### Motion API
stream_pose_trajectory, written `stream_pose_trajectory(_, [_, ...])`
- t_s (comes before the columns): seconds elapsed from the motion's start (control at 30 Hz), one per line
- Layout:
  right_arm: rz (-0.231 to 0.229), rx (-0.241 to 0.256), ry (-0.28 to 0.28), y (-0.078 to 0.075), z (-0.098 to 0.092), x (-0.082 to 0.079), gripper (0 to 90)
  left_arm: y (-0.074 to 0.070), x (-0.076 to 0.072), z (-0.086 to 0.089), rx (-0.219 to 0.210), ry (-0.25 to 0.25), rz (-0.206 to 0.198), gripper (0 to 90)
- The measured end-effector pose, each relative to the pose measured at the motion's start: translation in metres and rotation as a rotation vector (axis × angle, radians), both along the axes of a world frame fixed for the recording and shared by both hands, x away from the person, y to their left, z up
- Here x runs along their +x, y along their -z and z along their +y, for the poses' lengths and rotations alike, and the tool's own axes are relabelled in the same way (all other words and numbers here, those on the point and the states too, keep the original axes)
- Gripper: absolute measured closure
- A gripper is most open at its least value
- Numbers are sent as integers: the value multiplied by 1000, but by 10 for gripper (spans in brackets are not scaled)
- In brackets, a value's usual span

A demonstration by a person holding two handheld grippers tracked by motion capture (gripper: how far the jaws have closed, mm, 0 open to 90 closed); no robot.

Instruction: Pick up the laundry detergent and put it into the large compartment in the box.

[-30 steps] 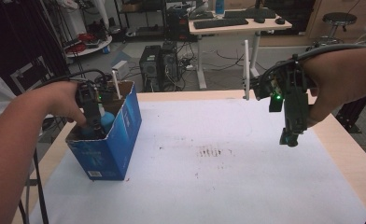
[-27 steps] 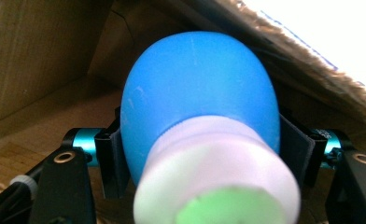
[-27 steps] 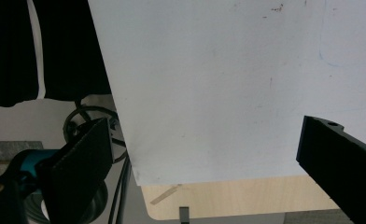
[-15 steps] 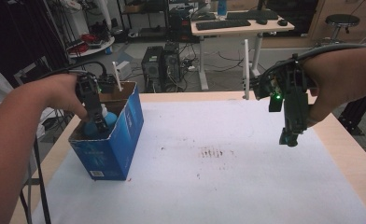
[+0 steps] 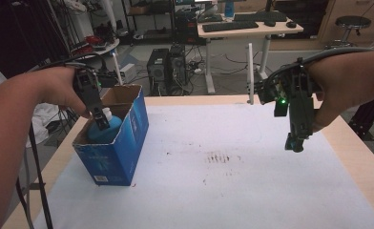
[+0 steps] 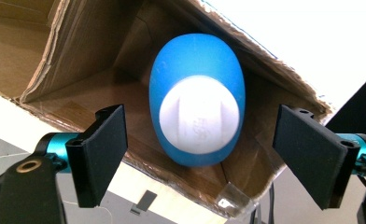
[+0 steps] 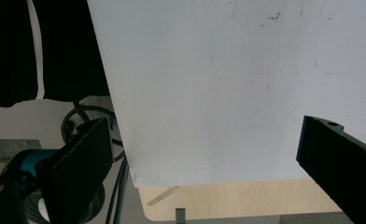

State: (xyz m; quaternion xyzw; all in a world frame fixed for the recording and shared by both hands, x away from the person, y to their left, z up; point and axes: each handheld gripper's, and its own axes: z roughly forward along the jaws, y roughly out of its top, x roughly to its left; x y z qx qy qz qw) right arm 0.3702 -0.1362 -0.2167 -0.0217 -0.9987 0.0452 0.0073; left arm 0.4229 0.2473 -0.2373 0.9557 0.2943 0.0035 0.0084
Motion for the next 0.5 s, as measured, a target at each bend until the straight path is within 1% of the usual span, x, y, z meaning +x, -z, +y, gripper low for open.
stream_pose_trajectory(0.03, [0, 3, -6, 0, 0, 0, 30, -2, 0, 0, 3, -2, -10, 173])
stream_pose_trajectory(0.07, [0, 9, -10, 1, 1, 0, 30, -2, 0, 0, 3, -2, -10, 165])
stream_pose_trajectory(0.2, [-2, 6, -10, 0, 2, 0, 30, -8, -2, 0, 3, 0, -15, 153])
stream_pose_trajectory(0.23, [0, 5, -7, 1, 2, 0, 30, -12, -4, -2, -1, 10, -21, 144])
stream_pose_trajectory(0.27, [-1, 6, -11, 1, 2, 0, 30, -14, -5, -2, -3, 18, -19, 142])
stream_pose_trajectory(0.3, [0, 5, -11, 1, 2, 1, 30, -16, -7, -4, -4, 21, -23, 121])
stream_pose_trajectory(0.37, [0, 8, -17, 1, 2, 1, 30, -19, -9, -6, -20, 27, -22, 88])
stream_pose_trajectory(0.4, [0, 6, -14, 1, 2, 1, 30, -21, -11, -8, -21, 34, -19, 80])
stream_pose_trajectory(0.5, [2, -1, -3, 1, 3, 0, 30, -27, -15, -15, -24, 73, -23, 69])
